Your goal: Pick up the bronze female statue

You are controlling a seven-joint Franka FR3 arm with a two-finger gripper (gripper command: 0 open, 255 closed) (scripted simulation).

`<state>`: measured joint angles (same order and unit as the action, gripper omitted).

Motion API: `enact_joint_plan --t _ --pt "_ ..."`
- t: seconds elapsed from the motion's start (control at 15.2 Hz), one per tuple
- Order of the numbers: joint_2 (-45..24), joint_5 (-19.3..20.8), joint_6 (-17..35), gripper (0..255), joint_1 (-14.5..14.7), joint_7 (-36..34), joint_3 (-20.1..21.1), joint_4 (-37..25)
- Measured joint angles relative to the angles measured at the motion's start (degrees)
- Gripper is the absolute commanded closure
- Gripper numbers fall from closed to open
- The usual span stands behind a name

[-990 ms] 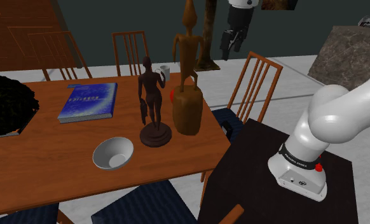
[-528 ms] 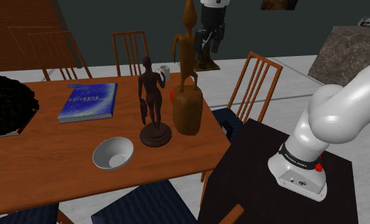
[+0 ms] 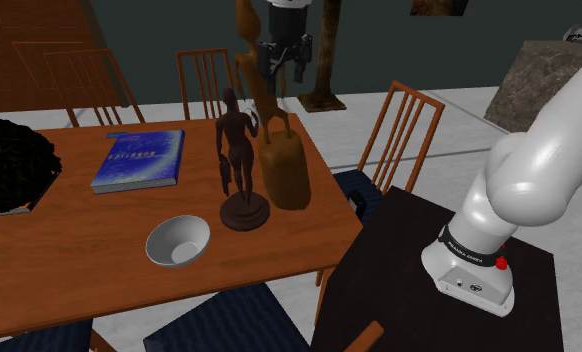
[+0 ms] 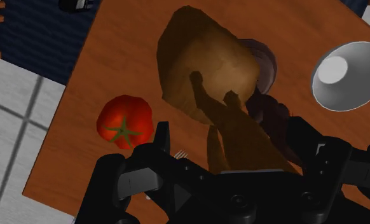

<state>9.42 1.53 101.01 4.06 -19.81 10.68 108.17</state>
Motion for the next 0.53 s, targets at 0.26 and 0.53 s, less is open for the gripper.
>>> enact_joint_plan --t 0.26,0.53 --pt "-9.69 1.01 -1.23 0 1.34 -4.13 2.04 -10.74" --pt "-19.18 2.47 -4.54 0 3.10 -7.35 3.25 -23.12"
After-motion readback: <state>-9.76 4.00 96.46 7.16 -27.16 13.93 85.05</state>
